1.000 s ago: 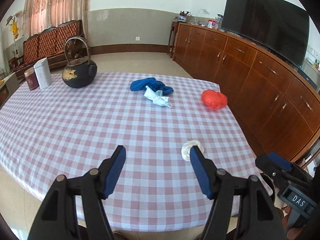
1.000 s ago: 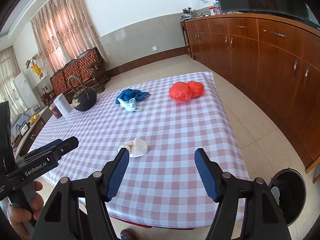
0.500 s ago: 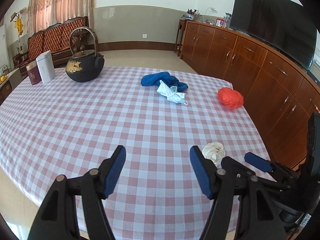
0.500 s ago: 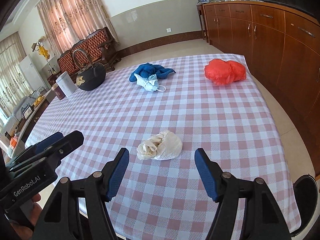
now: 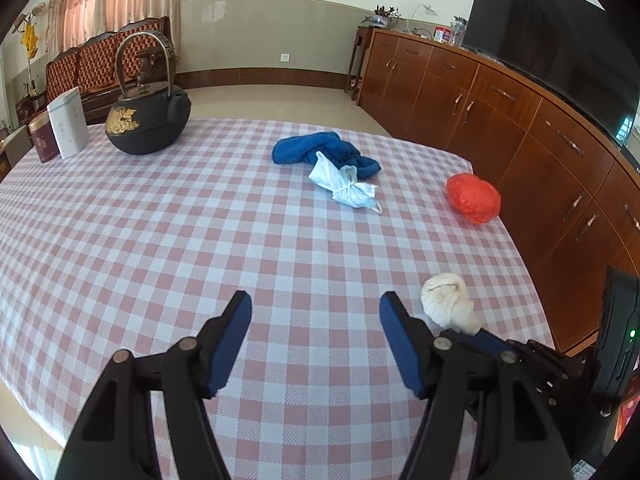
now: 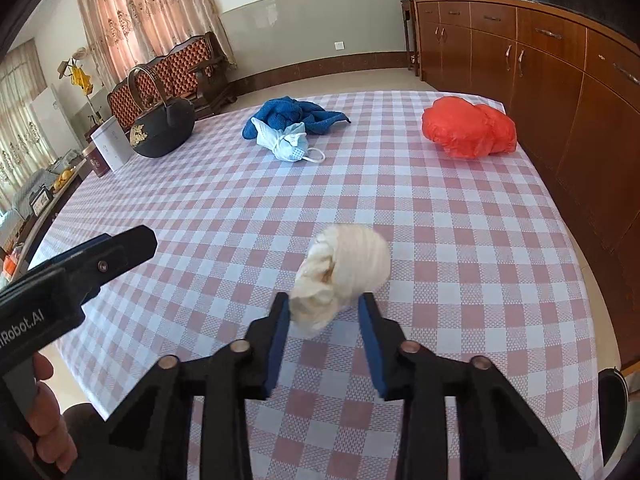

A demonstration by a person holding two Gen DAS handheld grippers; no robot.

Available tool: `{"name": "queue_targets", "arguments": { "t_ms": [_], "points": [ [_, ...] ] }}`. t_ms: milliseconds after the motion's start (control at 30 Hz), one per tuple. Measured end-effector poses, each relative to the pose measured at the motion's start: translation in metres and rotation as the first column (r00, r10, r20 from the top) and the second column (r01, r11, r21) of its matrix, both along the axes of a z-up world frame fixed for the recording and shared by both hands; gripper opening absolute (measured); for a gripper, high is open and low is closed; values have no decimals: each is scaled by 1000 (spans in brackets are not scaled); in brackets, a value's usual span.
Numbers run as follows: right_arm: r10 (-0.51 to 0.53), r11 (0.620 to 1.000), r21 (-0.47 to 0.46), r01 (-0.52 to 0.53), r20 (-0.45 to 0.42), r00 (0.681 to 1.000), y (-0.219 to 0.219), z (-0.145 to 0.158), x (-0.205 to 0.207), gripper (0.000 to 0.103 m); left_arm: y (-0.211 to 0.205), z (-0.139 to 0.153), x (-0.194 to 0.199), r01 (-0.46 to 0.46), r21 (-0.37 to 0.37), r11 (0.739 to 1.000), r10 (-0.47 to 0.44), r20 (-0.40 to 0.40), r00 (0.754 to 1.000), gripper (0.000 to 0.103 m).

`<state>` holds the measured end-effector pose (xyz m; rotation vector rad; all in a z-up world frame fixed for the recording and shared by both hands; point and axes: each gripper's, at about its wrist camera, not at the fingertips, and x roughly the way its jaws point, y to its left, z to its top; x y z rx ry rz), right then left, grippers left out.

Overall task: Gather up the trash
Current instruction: 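Move both tools back to the table toward the white tissue and mask, then grasp the white crumpled tissue with the right gripper while the left grasps the light-blue mask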

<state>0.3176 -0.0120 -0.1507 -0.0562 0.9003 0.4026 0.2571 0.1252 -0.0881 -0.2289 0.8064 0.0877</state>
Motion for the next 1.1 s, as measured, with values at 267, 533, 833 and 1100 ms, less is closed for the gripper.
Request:
{"name": "queue_targets", "arguments": {
  "t_ms": [267,533,833,1100],
  "points": [
    [-39,996,73,42,-40,998,-27,2,37,38,-4,-6,43,22,-35,999,-23,-25,999,68],
    [-12,995,100,14,-21,1000,-20,6,58,65,-3,-13,61,22,-13,1000,-23,-37,999,68],
    [-1,997,77,1,8,1000,-11,0,72,33,-4,-21,93,22,-53,998,-25,-46,999,68],
    [-66,990,127,58,56,996,-27,21,102,33,-4,-26,137,-13,-88,996,8,-55,998,68]
  ]
}}
